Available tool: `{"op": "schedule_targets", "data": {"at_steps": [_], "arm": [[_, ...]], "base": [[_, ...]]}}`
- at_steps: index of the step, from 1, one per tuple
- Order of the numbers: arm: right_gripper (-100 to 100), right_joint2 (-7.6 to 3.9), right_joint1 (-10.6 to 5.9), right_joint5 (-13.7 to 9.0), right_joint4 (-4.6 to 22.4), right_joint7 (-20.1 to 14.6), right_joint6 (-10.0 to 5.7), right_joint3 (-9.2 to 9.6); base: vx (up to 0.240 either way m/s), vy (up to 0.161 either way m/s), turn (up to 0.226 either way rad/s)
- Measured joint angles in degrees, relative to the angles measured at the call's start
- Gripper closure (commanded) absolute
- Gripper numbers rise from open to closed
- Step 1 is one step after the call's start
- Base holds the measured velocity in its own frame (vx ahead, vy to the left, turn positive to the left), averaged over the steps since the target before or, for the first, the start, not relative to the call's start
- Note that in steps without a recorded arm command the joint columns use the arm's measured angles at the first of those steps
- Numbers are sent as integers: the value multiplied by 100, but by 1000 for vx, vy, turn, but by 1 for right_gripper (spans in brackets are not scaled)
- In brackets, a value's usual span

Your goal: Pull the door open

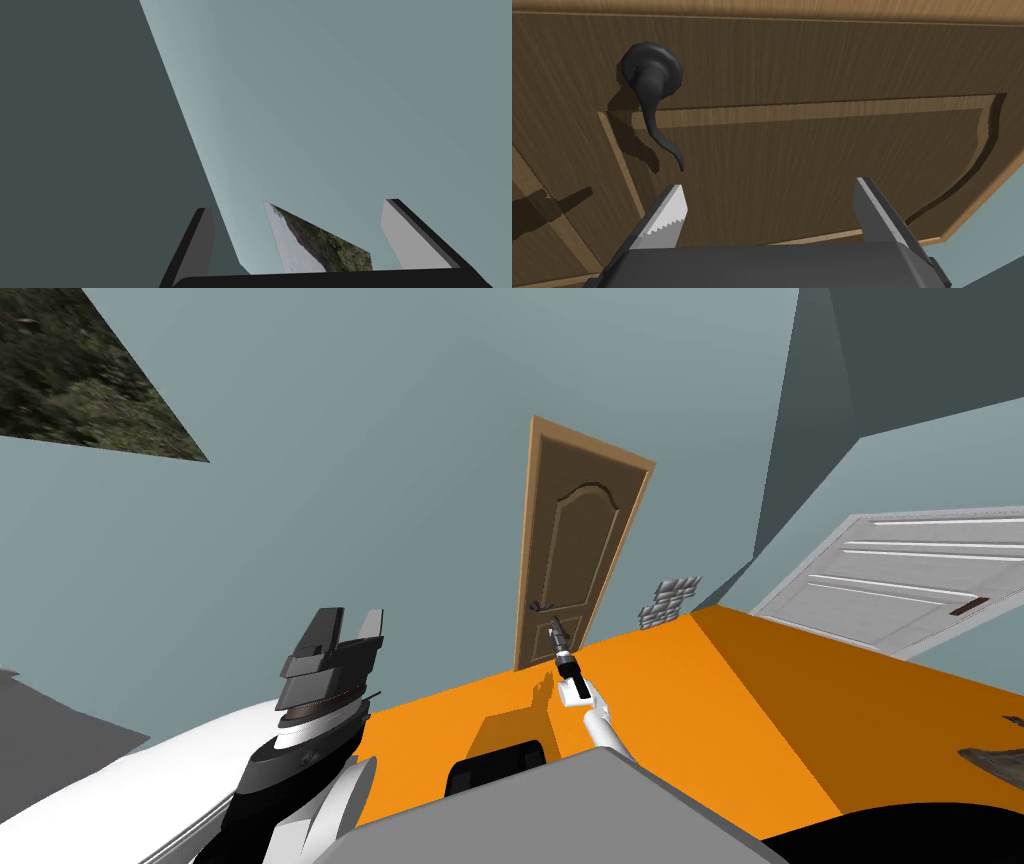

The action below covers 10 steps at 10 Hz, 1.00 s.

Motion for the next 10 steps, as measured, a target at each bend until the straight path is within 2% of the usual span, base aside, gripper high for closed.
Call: {"op": "schedule_targets", "data": {"at_steps": [3, 5, 7, 9, 10], "arm": [[-100, -45, -137, 23, 343, -37, -12, -18], [-100, -86, -289, 34, 654, -61, -72, -38], [-100, -107, -495, 59, 1088, -70, -158, -64], [-100, -177, -697, 84, 1479, -119, -215, -88], [-100, -185, -711, 91, 1537, -133, -192, -90]], "base": [[18, -66, 92], [11, -61, 90], [30, -114, 140], [26, -109, 104], [10, -78, 100]]}}
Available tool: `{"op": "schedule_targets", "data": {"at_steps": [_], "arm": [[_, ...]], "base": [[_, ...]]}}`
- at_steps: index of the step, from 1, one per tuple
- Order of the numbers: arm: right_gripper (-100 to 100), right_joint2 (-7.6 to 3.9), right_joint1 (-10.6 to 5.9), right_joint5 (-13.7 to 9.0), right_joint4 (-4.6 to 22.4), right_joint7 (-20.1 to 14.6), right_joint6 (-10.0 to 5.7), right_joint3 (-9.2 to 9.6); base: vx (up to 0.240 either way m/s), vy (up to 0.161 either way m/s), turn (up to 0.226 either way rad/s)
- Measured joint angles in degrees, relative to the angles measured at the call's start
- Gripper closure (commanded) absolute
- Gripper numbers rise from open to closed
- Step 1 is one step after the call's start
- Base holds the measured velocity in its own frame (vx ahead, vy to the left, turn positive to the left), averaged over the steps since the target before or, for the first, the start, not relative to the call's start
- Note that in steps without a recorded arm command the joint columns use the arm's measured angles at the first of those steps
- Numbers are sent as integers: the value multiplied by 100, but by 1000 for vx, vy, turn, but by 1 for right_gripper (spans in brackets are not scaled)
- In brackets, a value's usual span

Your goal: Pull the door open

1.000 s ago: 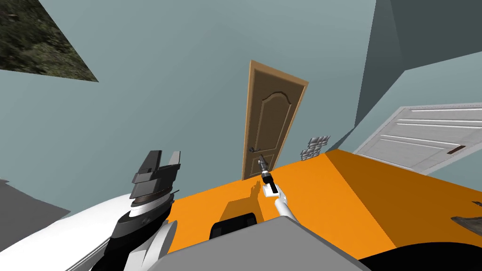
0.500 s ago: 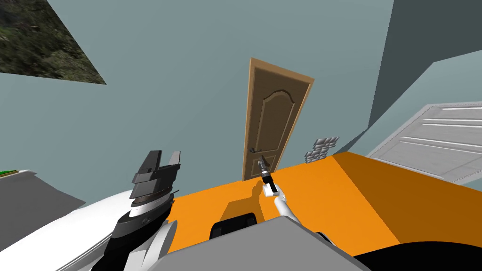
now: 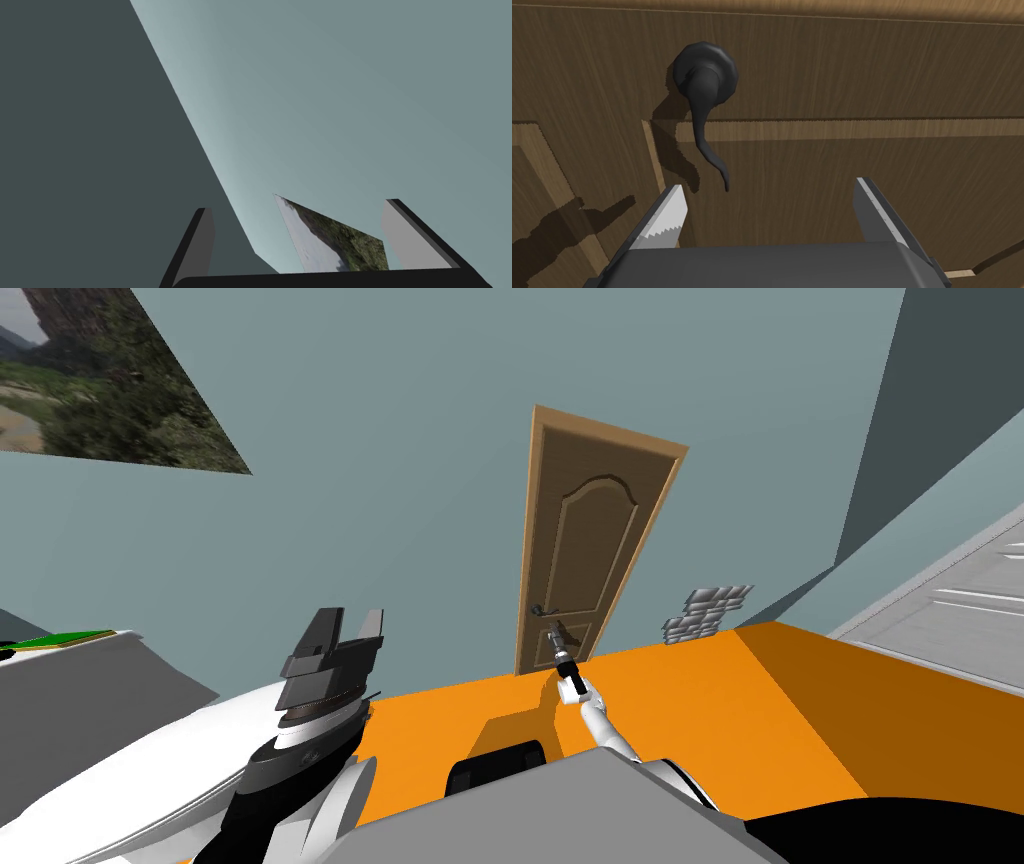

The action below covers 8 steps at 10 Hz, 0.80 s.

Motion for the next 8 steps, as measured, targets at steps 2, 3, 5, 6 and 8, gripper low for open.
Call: {"op": "schedule_targets", "data": {"at_steps": [2, 3, 5, 6, 8], "arm": [[-100, -22, -91, 14, 224, -16, -28, -11], [-100, -34, -156, 22, 373, -24, -63, -19], [-100, -59, -282, 32, 666, -39, -134, -34], [-100, -74, -331, 44, 782, -53, -138, -40], [-100, -101, -477, 56, 1067, -71, -186, -58]], "base": [[7, -51, 76], [2, -47, 1], [1, -76, 105], [13, -108, 126], [3, -75, 44]]}}
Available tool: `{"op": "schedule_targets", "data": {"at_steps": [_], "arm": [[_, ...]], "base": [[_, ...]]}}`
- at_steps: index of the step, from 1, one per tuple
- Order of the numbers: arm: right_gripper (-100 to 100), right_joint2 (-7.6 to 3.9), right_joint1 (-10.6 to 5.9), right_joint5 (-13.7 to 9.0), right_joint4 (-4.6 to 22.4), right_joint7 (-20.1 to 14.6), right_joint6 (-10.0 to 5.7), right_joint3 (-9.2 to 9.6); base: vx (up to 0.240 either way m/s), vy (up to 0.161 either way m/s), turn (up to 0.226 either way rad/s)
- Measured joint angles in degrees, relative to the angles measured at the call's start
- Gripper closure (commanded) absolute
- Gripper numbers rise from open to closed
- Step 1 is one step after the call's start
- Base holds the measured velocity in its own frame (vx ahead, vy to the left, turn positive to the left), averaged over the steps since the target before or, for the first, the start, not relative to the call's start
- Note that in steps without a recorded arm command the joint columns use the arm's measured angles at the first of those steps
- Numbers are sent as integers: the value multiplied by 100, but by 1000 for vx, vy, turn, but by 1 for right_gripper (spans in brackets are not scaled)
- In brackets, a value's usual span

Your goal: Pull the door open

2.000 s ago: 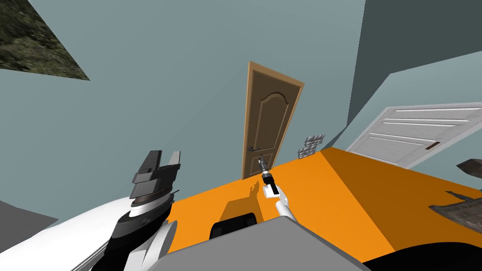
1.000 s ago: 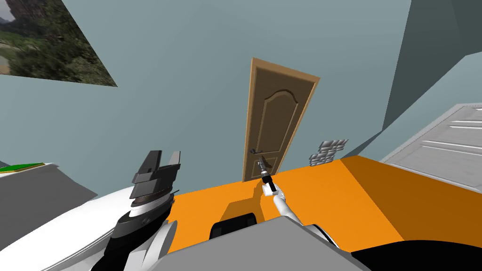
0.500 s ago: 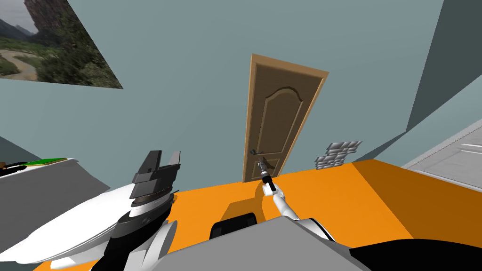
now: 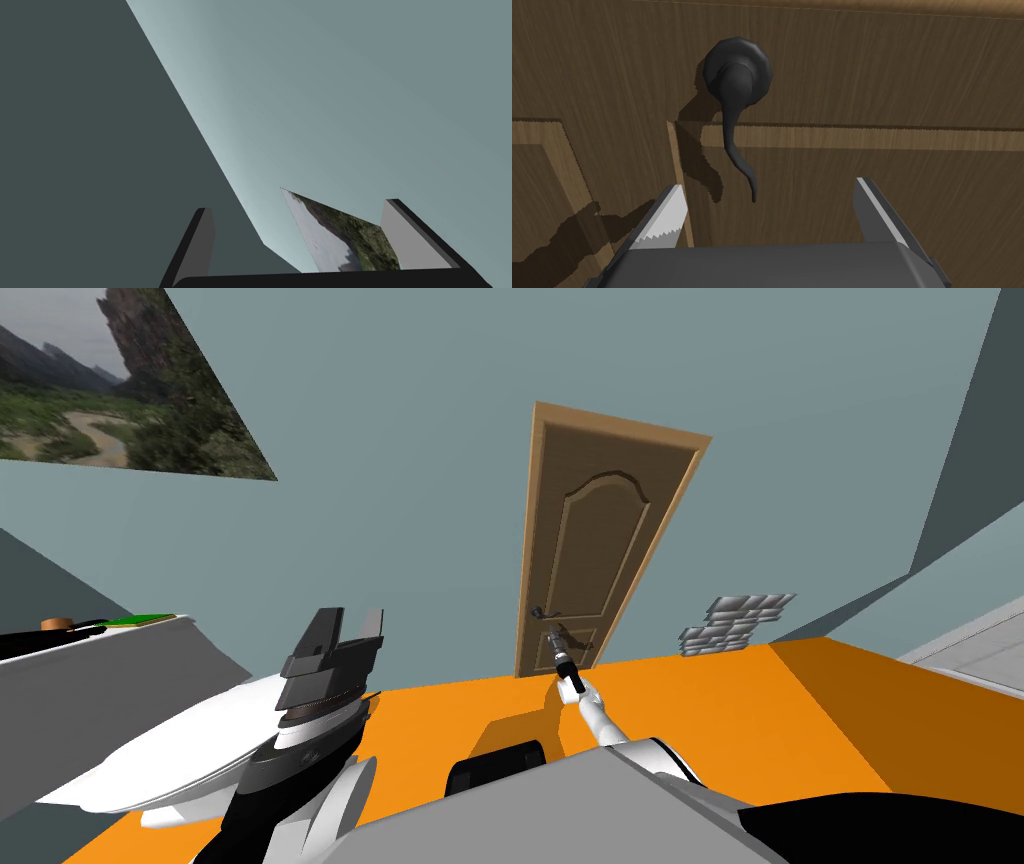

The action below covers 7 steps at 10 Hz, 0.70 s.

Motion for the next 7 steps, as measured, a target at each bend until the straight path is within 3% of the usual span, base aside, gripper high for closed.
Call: {"op": "schedule_targets", "data": {"at_steps": [7], "arm": [[-100, -68, -336, 48, 753, -53, -112, -44]], "base": [[0, -66, 67]]}}
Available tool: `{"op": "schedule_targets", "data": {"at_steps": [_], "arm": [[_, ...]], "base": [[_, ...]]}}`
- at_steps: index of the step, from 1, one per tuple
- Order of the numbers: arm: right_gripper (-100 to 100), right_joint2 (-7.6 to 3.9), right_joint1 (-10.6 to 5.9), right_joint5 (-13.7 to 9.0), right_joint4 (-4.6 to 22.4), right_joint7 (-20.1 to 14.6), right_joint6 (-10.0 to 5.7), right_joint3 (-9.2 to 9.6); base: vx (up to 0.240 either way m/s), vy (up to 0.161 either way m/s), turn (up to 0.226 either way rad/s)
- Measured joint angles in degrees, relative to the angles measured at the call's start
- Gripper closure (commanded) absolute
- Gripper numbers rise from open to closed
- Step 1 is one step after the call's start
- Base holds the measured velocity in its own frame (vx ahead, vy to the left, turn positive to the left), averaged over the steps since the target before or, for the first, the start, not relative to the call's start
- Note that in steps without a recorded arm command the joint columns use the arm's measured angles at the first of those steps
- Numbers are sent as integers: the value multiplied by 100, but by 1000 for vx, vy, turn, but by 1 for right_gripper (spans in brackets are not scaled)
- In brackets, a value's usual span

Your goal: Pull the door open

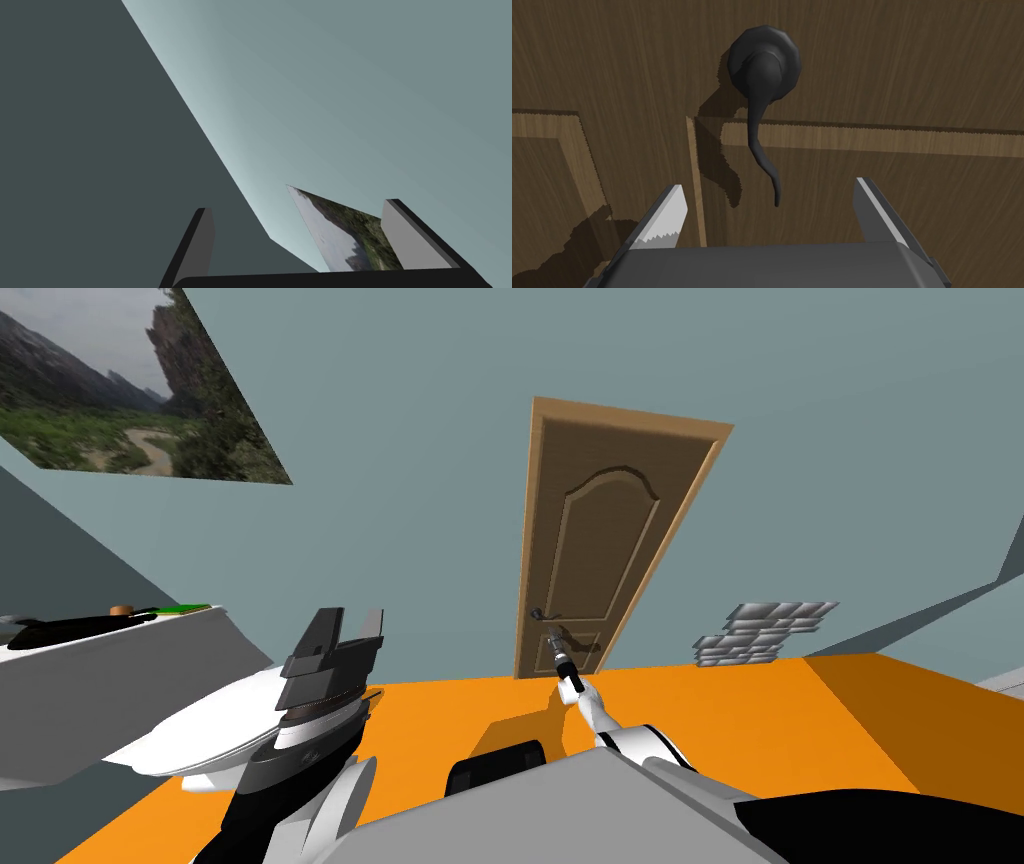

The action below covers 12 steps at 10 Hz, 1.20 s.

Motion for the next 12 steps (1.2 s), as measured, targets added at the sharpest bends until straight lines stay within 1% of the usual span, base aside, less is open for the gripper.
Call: {"op": "schedule_targets", "data": {"at_steps": [1, 2, 3, 4, 5, 6, 7, 8, 9, 10, 11, 12], "arm": [[-100, 0, -4, 1, 10, 0, -3, -1], [-100, -86, -41, -23, 197, -44, -103, -28], [-100, -156, 69, -37, 87, -110, -102, -38], [-100, -213, 197, -57, -81, -163, -33, -62], [-100, -266, 198, -69, -31, -206, -51, -73], [-100, -315, 219, -82, 24, -245, -109, -85], [-100, -412, 202, -109, 140, -302, -173, -118], [-100, -567, 40, -146, 626, -391, -416, -158], [-100, -638, 64, -159, 755, -460, -526, -167], [-100, -616, 304, -160, 421, -477, -355, -167], [-100, -608, 338, -161, 273, -473, -277, -168], [-100, -727, 282, -184, 492, -537, -432, -191]], "base": [[101, 47, 127], [174, 63, 144], [192, 54, 144], [136, 19, 36], [90, 10, 44], [111, 16, 171], [162, 9, 182], [129, 14, 60], [52, 17, -17], [3, 10, -19], [98, 31, 178], [128, 13, 102]]}}
